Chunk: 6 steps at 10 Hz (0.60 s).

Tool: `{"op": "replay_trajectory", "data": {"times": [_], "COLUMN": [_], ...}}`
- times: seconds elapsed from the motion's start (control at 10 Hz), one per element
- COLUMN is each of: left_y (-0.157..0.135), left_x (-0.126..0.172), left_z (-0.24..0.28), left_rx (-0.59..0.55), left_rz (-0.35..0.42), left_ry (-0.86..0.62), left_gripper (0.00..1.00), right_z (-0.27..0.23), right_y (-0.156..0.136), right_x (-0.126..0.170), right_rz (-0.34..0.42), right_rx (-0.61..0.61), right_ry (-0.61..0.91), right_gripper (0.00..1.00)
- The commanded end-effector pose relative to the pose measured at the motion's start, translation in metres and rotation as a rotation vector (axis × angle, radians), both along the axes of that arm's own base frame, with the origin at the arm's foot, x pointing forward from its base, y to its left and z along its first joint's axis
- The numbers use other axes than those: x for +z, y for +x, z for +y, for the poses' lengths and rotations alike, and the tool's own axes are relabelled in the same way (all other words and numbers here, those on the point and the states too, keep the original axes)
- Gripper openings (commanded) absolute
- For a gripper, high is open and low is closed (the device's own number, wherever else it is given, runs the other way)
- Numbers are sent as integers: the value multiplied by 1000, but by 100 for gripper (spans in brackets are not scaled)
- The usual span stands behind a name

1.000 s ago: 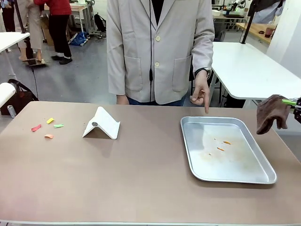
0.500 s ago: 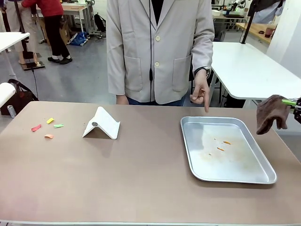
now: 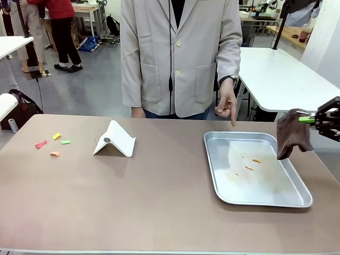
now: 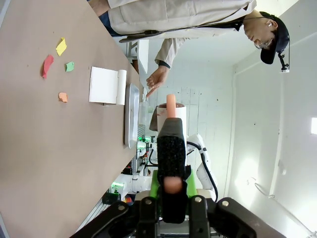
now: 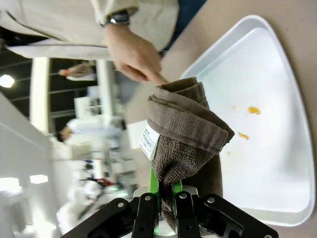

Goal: Clean the surface of the table.
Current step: If a person points to the right, clean the right side of the table with your right hand, and if they point to the left, clean the left side with your left hand.

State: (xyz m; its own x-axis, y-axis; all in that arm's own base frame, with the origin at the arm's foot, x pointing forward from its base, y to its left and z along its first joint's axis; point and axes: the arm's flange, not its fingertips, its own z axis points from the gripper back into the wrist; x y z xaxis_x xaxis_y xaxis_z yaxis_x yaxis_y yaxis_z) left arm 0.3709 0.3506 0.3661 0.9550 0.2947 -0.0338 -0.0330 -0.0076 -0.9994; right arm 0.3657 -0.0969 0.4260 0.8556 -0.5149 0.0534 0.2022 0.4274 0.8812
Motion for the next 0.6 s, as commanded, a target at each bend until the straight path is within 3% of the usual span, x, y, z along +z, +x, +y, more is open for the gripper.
{"op": "replay_trajectory", "data": {"times": [0.0, 0.4, 0.5], "left_y": [-4, -4, -4], "left_x": [5, 5, 5], "left_z": [-1, -1, -1], "left_rx": [-2, -2, -2], "left_rz": [-5, -5, -5], "left_ry": [-5, -5, -5], "left_gripper": [0, 0, 0], "right_z": [21, 40, 45], "right_y": [12, 41, 47], "right_x": [7, 11, 6], "right_rz": [-23, 52, 107], "right_rx": [65, 132, 126], "right_ry": [-222, -570, -696], "right_gripper": [11, 11, 11]}}
